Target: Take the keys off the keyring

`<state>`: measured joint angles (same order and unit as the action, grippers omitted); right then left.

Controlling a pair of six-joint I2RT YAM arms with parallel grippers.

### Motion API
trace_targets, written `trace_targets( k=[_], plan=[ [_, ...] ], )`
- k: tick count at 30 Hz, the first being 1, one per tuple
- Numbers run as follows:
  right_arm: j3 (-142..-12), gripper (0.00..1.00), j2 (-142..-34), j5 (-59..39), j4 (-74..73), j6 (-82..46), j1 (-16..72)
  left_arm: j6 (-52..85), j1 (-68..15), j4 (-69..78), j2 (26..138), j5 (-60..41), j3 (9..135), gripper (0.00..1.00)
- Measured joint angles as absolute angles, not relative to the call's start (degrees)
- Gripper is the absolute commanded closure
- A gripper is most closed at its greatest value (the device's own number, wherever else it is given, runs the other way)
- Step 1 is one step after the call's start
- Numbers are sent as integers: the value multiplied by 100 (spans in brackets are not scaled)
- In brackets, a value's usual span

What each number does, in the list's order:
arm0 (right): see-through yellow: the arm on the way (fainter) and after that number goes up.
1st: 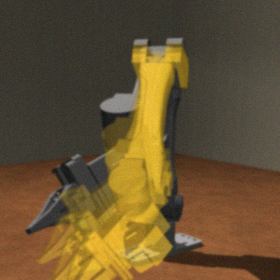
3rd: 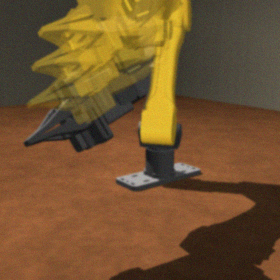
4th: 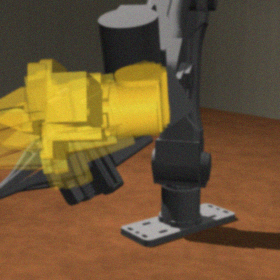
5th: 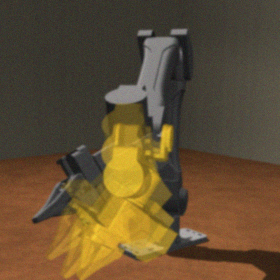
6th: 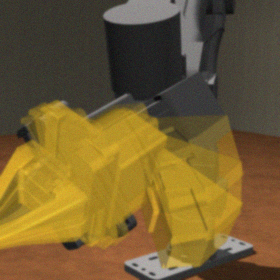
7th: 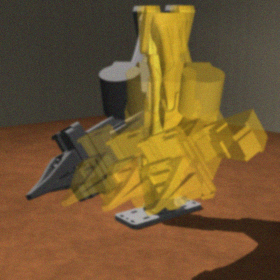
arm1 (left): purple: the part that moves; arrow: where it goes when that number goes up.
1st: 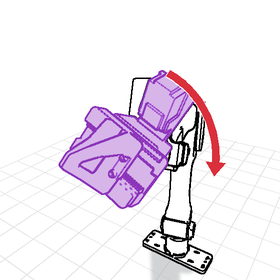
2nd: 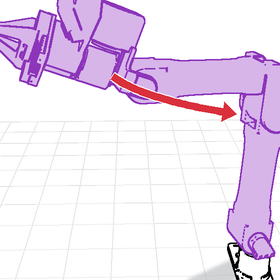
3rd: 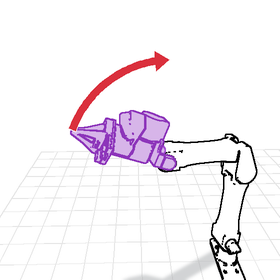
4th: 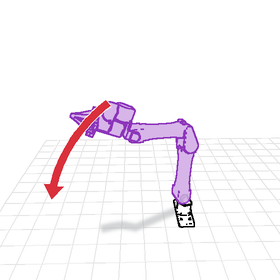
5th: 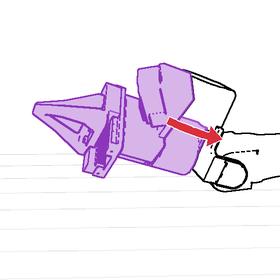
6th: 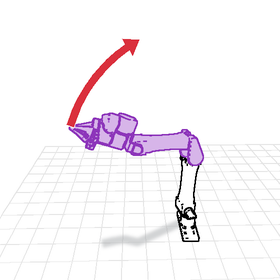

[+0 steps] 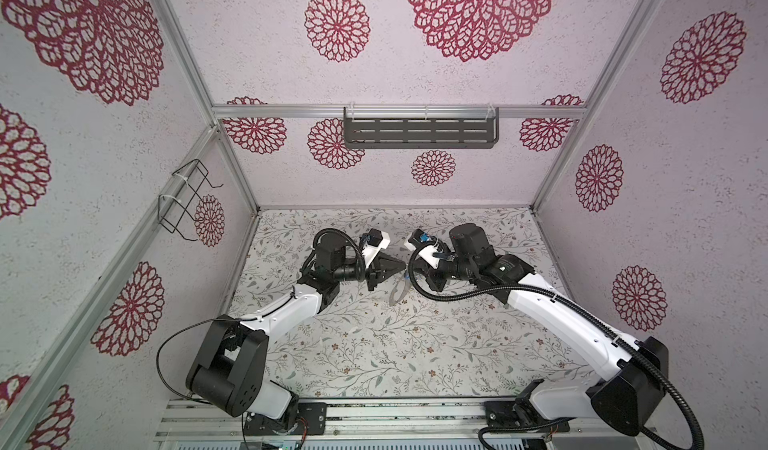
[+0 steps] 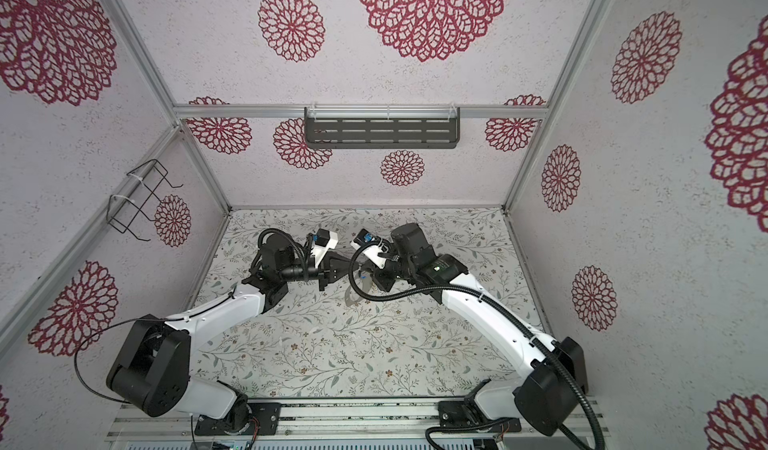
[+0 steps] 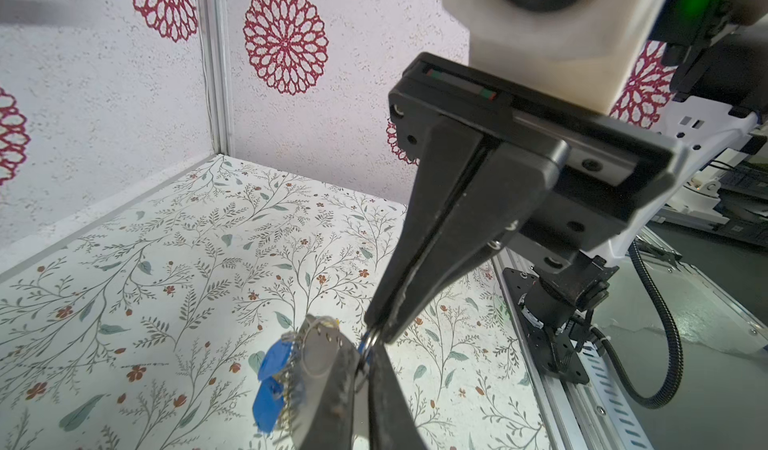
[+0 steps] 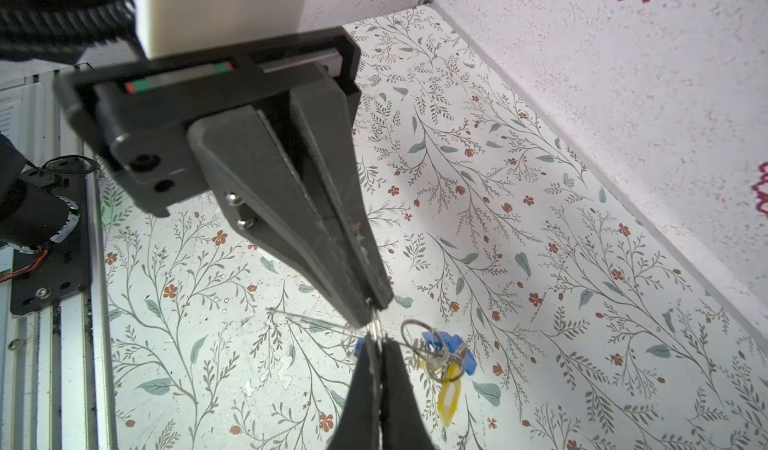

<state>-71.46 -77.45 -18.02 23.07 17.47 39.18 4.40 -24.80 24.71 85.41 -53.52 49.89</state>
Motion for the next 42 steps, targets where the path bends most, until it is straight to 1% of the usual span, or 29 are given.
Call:
trace_targets(
  k=[8, 11, 15, 17, 23, 29, 30, 34, 36, 38, 42],
  plan=[
    [-7146, 100, -7745, -1774, 2300, 1739, 3918, 440, -2517, 2464, 8541, -5393, 4989, 91],
    [-7146, 100, -7745, -1776, 2303, 1734, 3918, 438, -2536, 2467, 8541, -5371, 4989, 85],
    [-7150, 100, -7745, -1813, 2311, 1734, 3942, 451, -2587, 2475, 8541, -5306, 4989, 84],
    [-7150, 100, -7745, -1802, 2324, 1734, 3942, 454, -2598, 2473, 8541, -5286, 4989, 86],
    [-7188, 100, -7745, -1710, 2353, 1732, 3938, 440, -2611, 2480, 8541, -5325, 4989, 100],
    [-7188, 100, -7745, -1680, 2353, 1684, 3940, 458, -2611, 2480, 8541, -5323, 4989, 100],
    [-7188, 98, -7745, -1669, 2351, 1667, 3942, 471, -2611, 2480, 8541, -5319, 4989, 100],
    [-7168, 68, -7738, -1511, 2178, 1424, 3962, 714, -2617, 2694, 8479, -5218, 4895, 100],
    [-7081, 64, -7649, -1358, 1970, 1267, 3966, 910, -2617, 2915, 8405, -5109, 4740, 100],
    [-6886, 63, -7443, -1321, 1719, 1066, 3948, 1125, -2628, 3122, 8357, -5026, 4626, 100],
    [-6366, 62, -6860, -1747, 1157, 419, 3603, 1616, -2620, 3393, 8337, -5006, 4602, 100]
  ],
)
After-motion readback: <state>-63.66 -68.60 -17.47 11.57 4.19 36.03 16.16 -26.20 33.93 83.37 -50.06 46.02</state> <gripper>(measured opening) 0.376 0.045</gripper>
